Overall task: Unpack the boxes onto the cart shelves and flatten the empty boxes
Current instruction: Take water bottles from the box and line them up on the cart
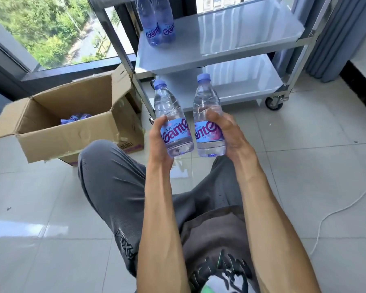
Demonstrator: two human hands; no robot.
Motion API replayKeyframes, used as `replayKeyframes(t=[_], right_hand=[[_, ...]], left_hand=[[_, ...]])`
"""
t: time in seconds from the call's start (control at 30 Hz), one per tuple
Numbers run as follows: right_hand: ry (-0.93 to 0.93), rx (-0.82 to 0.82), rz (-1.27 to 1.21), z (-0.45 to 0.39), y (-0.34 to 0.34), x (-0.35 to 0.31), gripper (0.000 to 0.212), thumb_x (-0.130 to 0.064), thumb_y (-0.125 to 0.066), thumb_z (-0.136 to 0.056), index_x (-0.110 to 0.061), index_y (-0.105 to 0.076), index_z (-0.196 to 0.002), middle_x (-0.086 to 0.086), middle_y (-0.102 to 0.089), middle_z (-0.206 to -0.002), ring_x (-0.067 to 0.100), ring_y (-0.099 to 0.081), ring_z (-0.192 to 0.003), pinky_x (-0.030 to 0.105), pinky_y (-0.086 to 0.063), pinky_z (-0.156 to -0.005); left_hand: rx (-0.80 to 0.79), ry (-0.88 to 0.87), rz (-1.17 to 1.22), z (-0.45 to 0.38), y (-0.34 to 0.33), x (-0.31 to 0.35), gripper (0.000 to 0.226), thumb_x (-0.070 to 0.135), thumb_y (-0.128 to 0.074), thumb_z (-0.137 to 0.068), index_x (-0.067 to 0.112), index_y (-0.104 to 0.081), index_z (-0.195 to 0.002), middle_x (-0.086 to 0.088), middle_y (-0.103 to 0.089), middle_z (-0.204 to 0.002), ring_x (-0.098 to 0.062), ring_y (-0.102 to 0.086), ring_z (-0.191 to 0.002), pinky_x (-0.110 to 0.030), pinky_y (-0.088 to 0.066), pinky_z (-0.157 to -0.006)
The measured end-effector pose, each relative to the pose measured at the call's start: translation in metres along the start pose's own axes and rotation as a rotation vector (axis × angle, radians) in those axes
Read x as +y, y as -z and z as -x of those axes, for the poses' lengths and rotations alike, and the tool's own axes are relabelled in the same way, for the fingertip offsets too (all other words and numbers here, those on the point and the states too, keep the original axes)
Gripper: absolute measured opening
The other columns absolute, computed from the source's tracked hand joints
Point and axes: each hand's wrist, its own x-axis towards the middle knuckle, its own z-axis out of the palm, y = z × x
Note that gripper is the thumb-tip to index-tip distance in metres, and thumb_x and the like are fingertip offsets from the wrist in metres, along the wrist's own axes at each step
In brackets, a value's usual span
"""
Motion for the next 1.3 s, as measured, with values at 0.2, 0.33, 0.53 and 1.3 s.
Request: replayKeyframes(t=[0.2, 0.33, 0.53, 1.3], right_hand=[[0.021, 0.055, 0.013, -0.004, 0.0, 0.0, 0.041, -0.036, -0.078, -0.078, -0.004, -0.066, -0.101, 0.026, -0.068, -0.098, 0.038, -0.066, -0.086, 0.056, -0.053, -0.083], [-0.07, 0.009, -0.142, -0.003, -0.004, -0.003, 0.036, -0.044, -0.066, -0.084, -0.009, -0.068, -0.094, 0.016, -0.067, -0.088, 0.03, -0.066, -0.077, 0.045, -0.054, -0.076], [-0.016, 0.016, -0.124, -0.001, 0.004, 0.001, 0.044, -0.038, -0.07, -0.087, -0.009, -0.059, -0.119, 0.018, -0.066, -0.103, 0.034, -0.065, -0.089, 0.055, -0.051, -0.088], [0.14, 0.294, 0.317, -0.132, -0.028, -0.027, 0.072, -0.042, -0.091, -0.056, -0.009, -0.066, -0.115, 0.016, -0.072, -0.104, 0.031, -0.072, -0.089, 0.047, -0.06, -0.078]], left_hand=[[-0.071, 0.055, -0.068, 0.006, -0.001, -0.005, 0.04, 0.032, -0.053, -0.091, 0.005, -0.052, -0.12, -0.023, -0.058, -0.112, -0.036, -0.06, -0.096, -0.048, -0.051, -0.089], [-0.062, 0.073, -0.083, 0.009, 0.0, -0.006, 0.052, 0.037, -0.053, -0.091, 0.002, -0.052, -0.128, -0.023, -0.057, -0.116, -0.034, -0.061, -0.097, -0.044, -0.052, -0.084], [-0.084, 0.053, -0.062, 0.003, 0.004, -0.011, 0.042, 0.039, -0.048, -0.095, 0.006, -0.062, -0.118, -0.017, -0.066, -0.108, -0.03, -0.065, -0.094, -0.042, -0.057, -0.08], [0.168, -0.178, -0.33, -0.137, 0.001, 0.067, 0.047, 0.044, -0.078, -0.076, 0.007, -0.065, -0.103, -0.017, -0.07, -0.095, -0.034, -0.068, -0.087, -0.055, -0.055, -0.086]])
